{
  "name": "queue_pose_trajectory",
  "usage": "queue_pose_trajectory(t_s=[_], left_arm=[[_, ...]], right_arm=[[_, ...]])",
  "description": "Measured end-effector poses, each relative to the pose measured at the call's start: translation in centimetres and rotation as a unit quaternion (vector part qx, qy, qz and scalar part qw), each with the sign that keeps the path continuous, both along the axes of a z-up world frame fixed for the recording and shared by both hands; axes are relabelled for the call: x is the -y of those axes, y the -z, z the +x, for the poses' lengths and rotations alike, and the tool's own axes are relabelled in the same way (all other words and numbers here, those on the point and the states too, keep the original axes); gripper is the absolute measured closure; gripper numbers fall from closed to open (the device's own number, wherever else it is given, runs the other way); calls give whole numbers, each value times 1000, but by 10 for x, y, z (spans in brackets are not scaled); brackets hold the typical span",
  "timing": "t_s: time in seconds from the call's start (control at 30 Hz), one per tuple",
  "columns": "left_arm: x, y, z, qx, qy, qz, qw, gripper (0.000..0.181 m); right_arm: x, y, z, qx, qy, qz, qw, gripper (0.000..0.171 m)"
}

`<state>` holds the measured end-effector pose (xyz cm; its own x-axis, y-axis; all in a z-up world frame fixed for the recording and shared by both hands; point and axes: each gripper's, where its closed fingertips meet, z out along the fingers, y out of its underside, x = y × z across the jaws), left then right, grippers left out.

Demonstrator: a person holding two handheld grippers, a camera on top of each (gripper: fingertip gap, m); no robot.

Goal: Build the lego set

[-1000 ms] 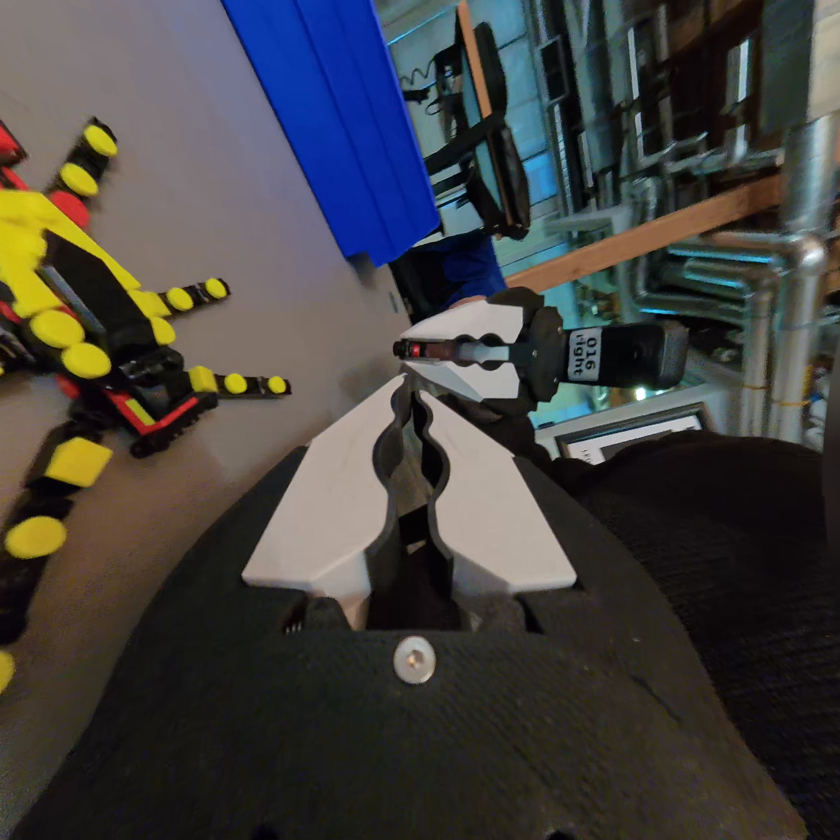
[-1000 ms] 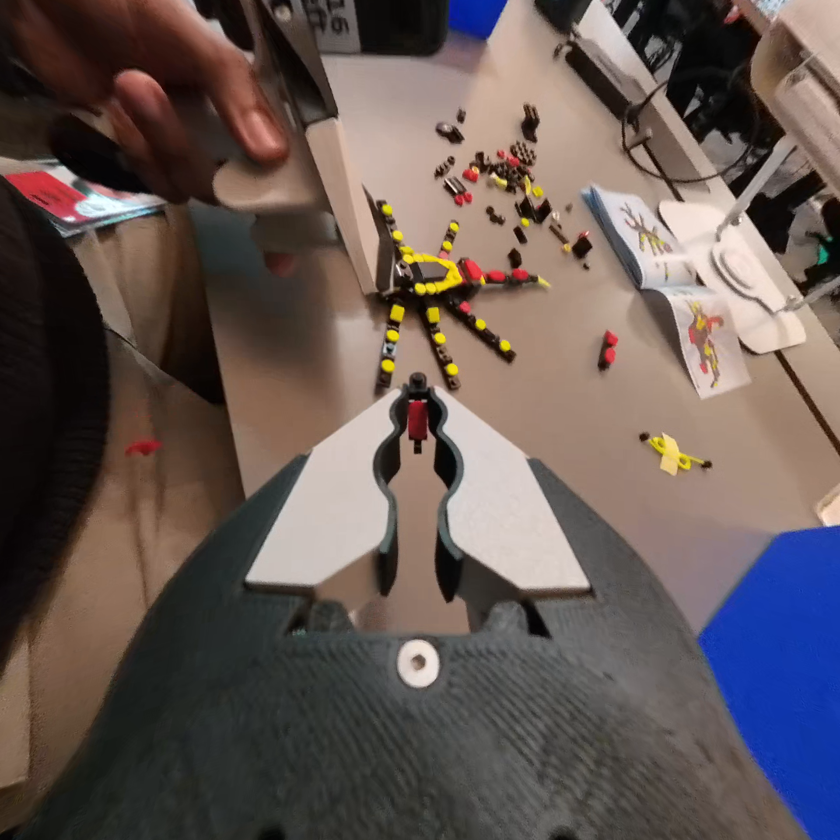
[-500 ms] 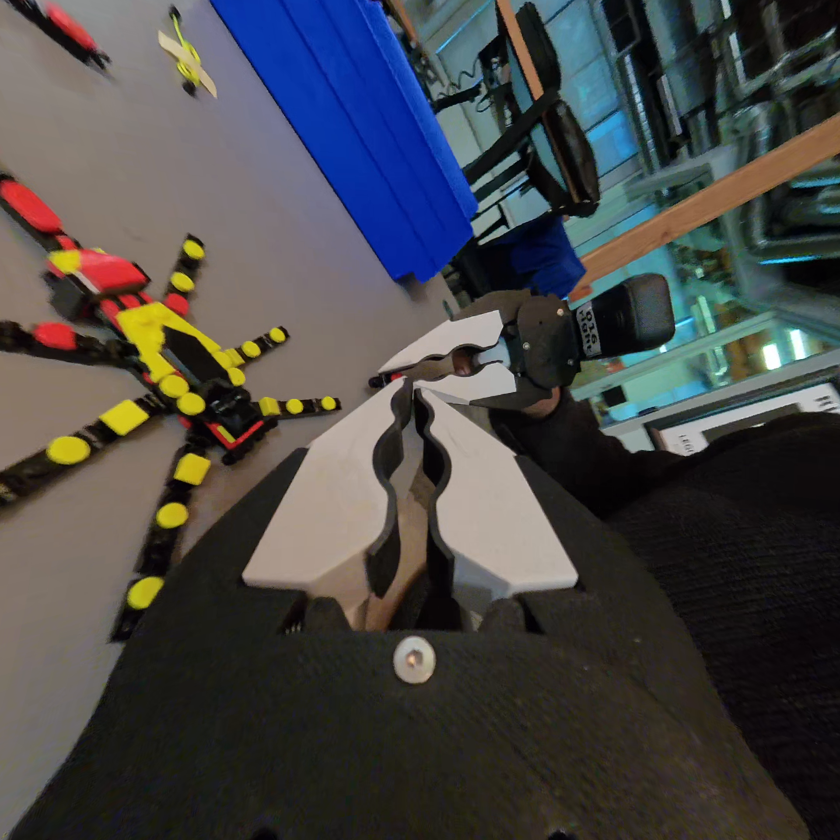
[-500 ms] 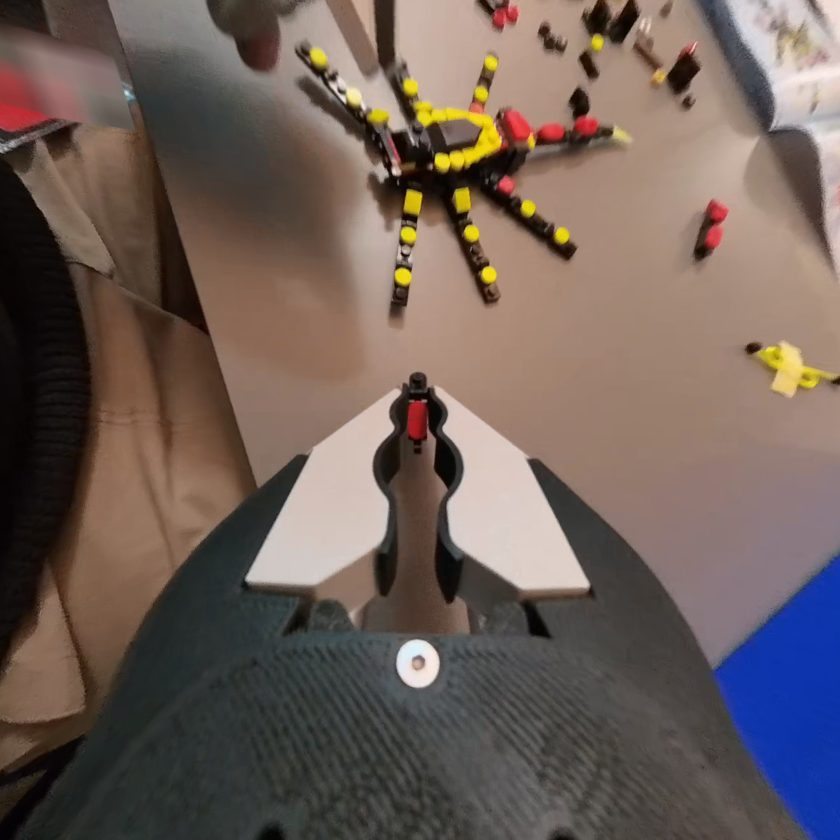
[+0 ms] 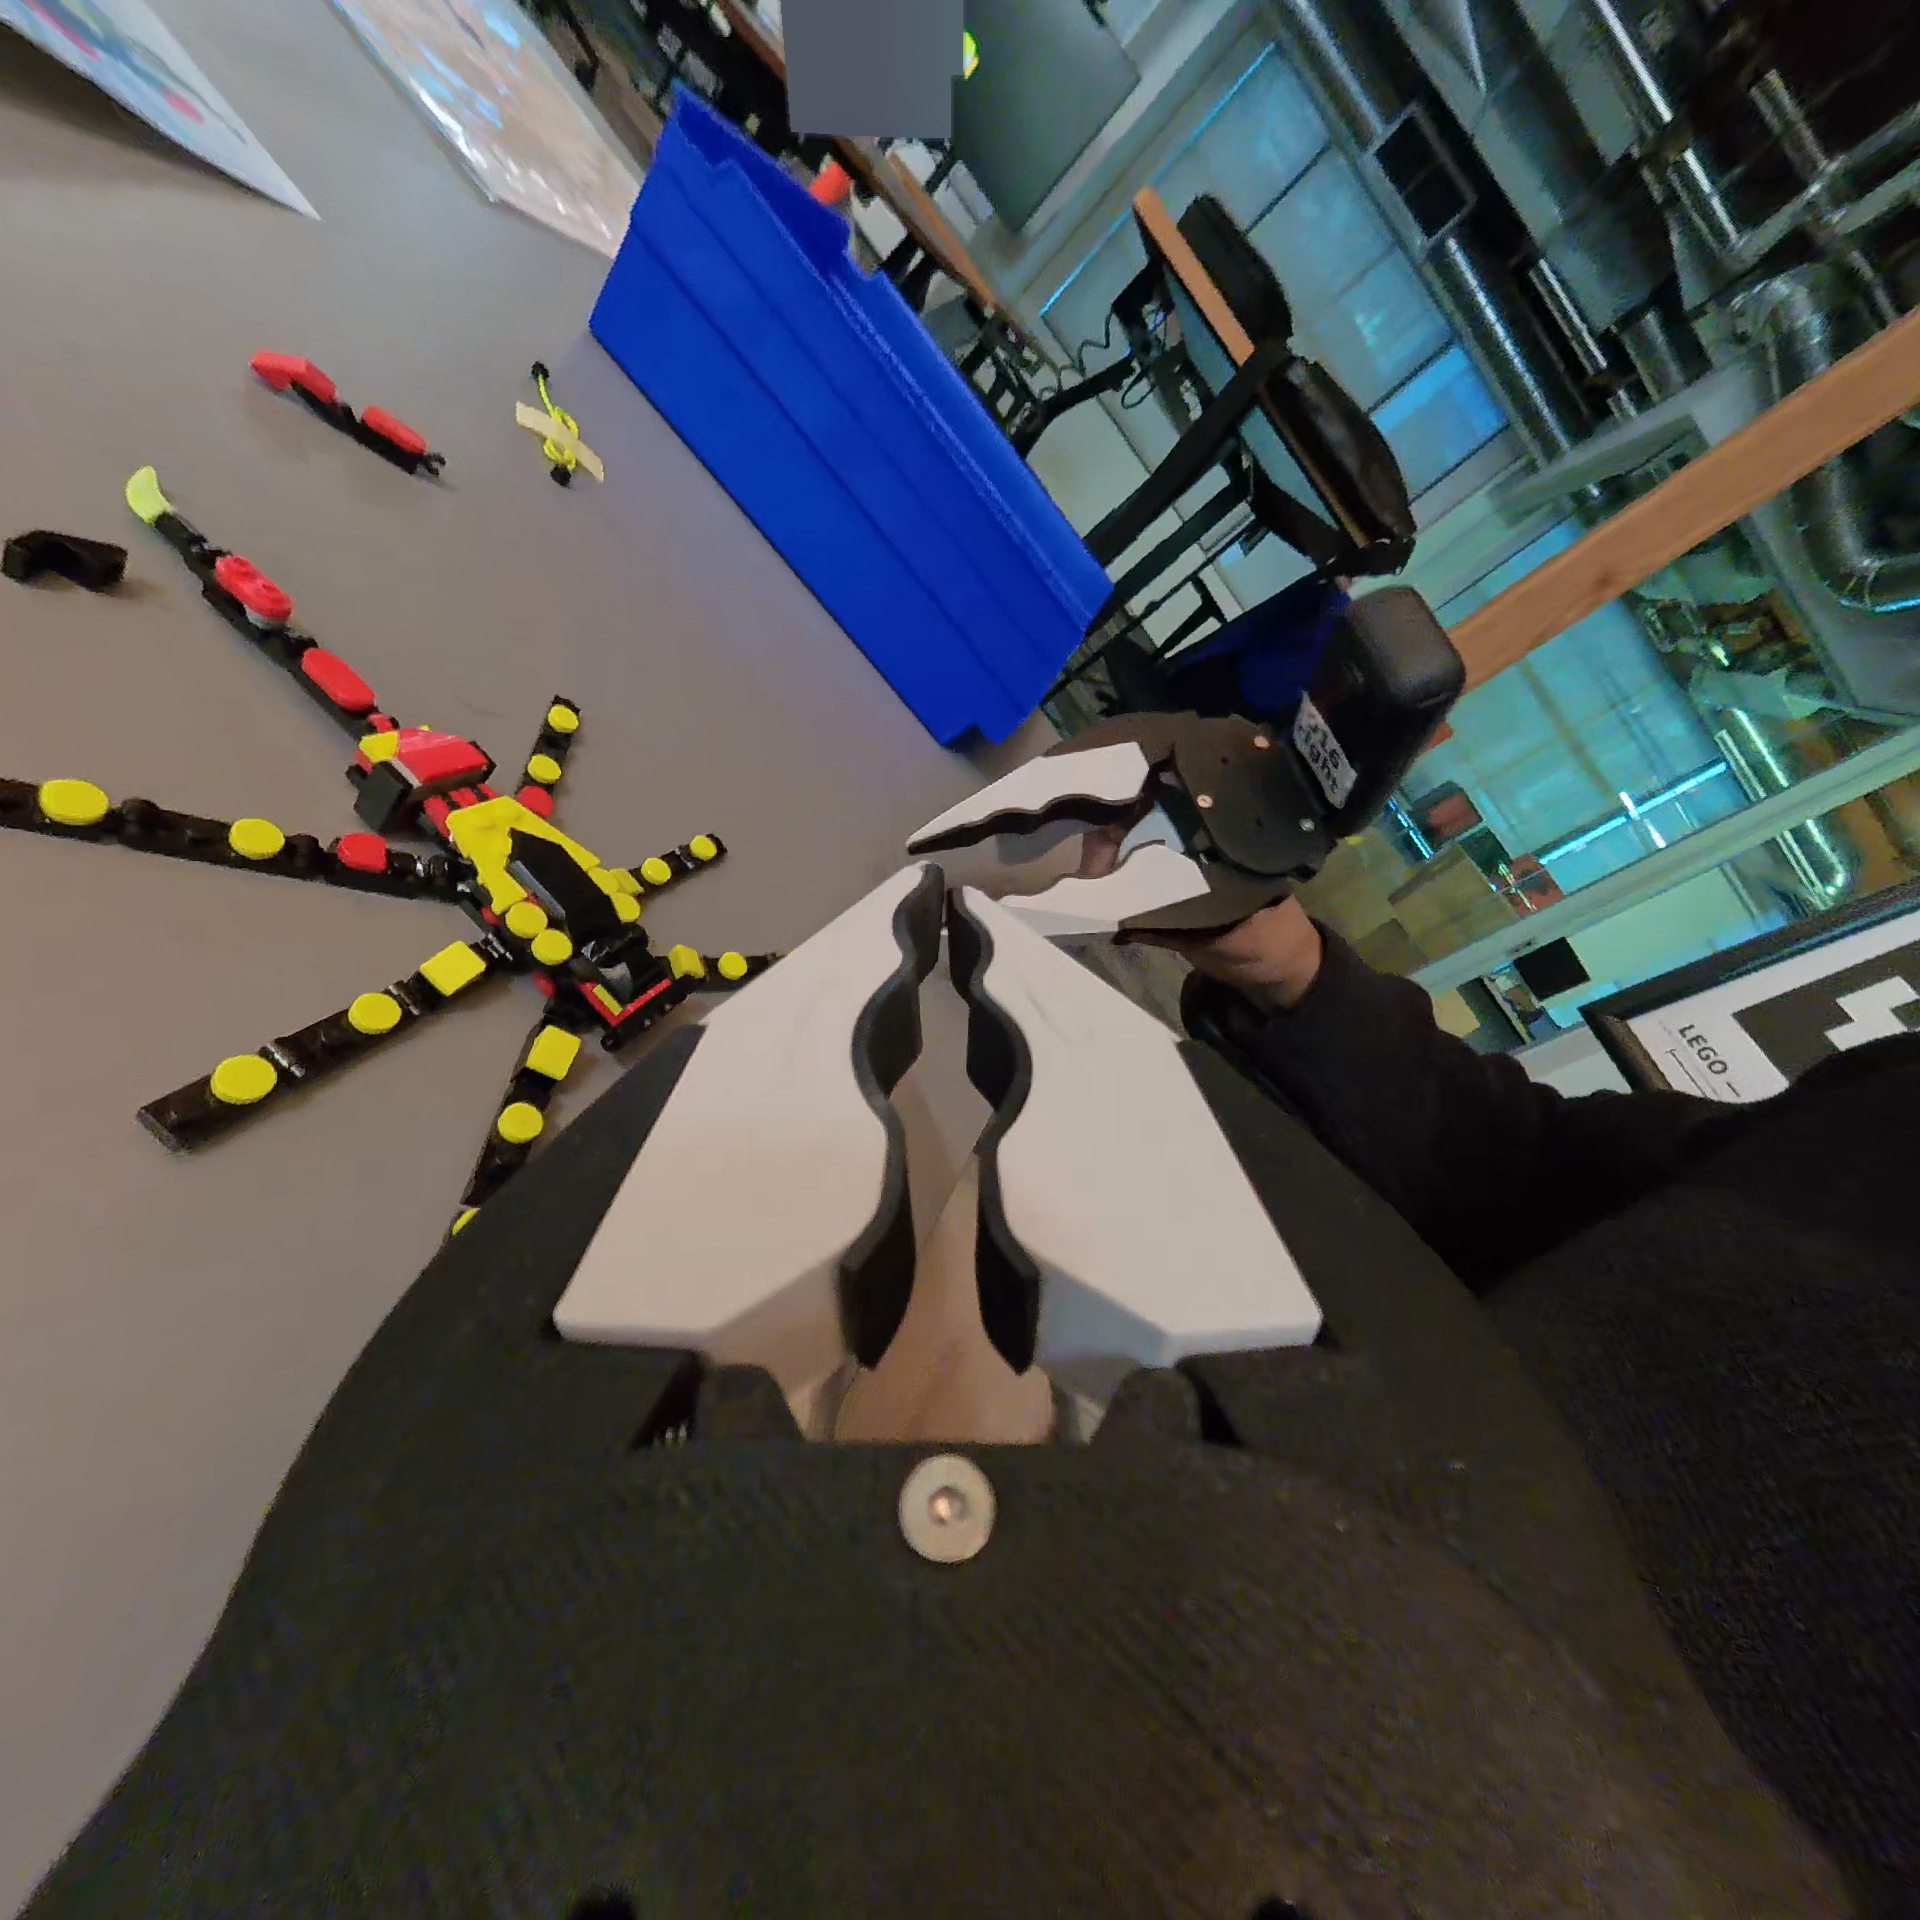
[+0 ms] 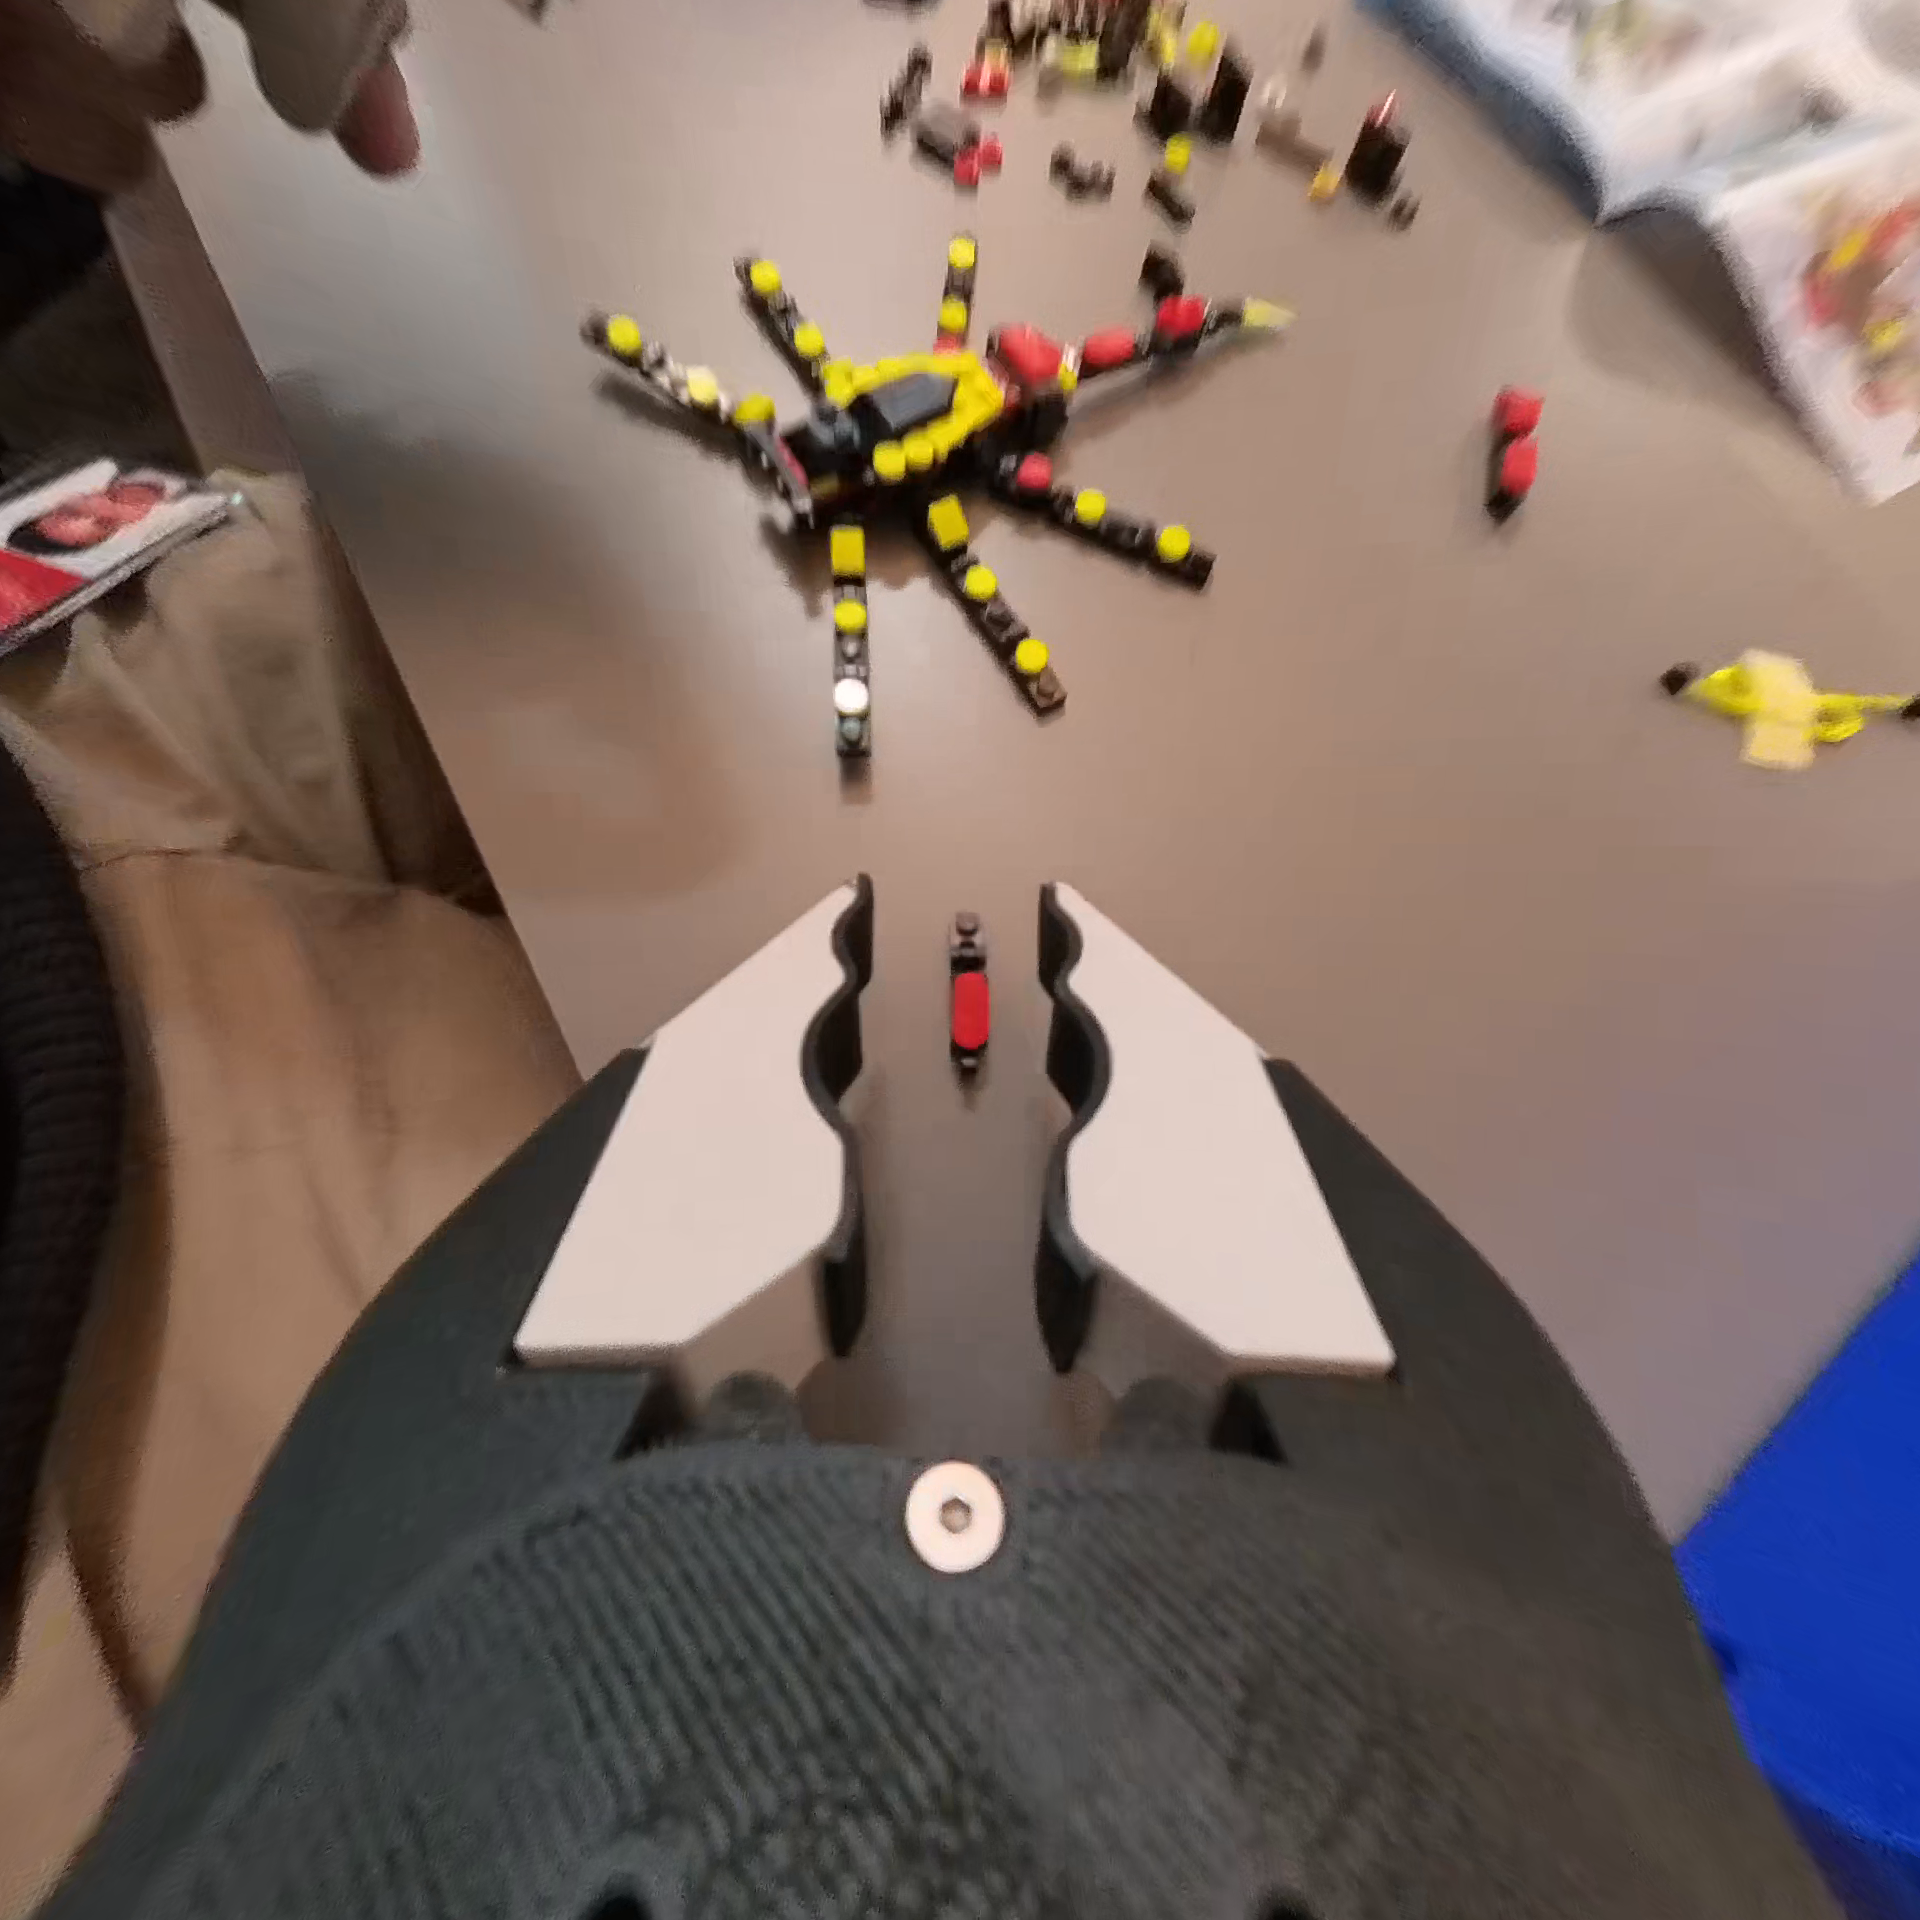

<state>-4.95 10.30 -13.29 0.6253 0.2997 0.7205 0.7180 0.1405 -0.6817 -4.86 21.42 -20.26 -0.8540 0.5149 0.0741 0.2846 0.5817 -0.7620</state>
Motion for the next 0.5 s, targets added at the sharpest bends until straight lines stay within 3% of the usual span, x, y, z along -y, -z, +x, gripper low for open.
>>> queue_pose_trajectory(t_s=[0.1,0.2,0.33,0.5], left_arm=[[6,-3,5,-22,-16,-4,1000,181],[15,-2,17,-23,-32,-5,999,181],[24,-3,43,-11,-51,15,999,181],[34,-4,82,2,-81,37,996,181]], right_arm=[[8,-28,9,-59,-7,-38,997,140],[19,-39,34,-63,-21,-75,995,136],[30,-43,81,-60,-41,-92,993,137],[22,-29,129,-67,-34,-46,996,139]])
